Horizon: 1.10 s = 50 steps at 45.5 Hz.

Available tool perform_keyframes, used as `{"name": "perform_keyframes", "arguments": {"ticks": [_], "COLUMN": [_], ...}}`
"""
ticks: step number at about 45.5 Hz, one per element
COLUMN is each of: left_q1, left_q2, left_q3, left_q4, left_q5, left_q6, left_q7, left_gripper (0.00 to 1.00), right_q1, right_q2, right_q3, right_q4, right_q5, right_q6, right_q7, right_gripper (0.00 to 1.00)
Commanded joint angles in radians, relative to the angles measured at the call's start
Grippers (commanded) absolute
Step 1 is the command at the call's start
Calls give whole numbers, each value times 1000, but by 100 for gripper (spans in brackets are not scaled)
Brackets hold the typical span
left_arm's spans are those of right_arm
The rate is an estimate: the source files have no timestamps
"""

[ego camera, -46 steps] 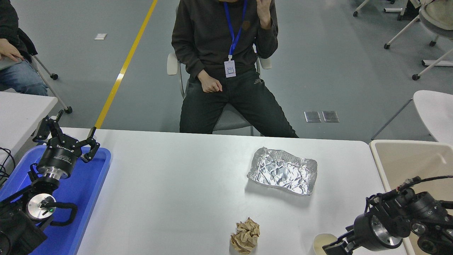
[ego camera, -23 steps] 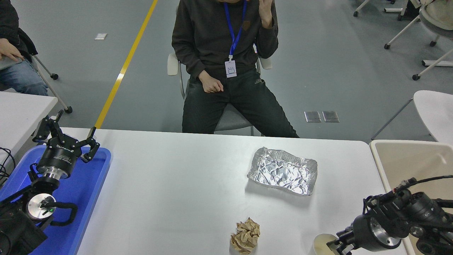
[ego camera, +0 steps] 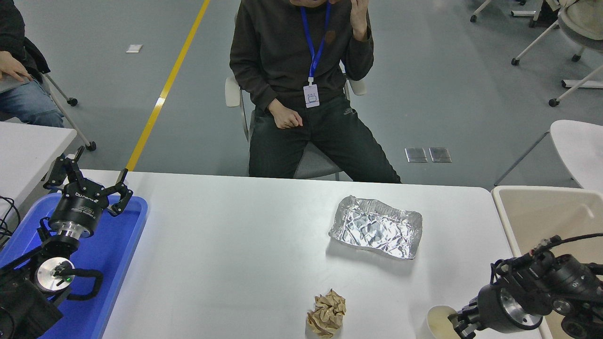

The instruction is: Clean the table surface

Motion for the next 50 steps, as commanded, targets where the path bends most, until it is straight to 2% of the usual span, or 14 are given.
{"name": "perform_keyframes", "arguments": {"ticks": [1,18,27,39,50], "left_q1": [0,0,0,0,0], "left_q2": [0,0,0,0,0], "left_q3": [0,0,0,0,2], "left_q4": [0,0,0,0,0], "left_q5": [0,0,0,0,0], "left_q6": [0,0,0,0,0], "left_q7": [0,0,0,0,0], "left_gripper": [100,100,100,100,100], "right_q1": [53,121,219,345,371], "right_q2": [-56,-161,-236,-314,-380], "right_q3": [6,16,16,18,71], "right_q4": [19,45,45,45,45], "right_q5": [86,180,255,362,382], "right_q6": [1,3,10,56,108], "right_q7": [17,109,183,189,189], "right_gripper": [0,0,0,0,0]}}
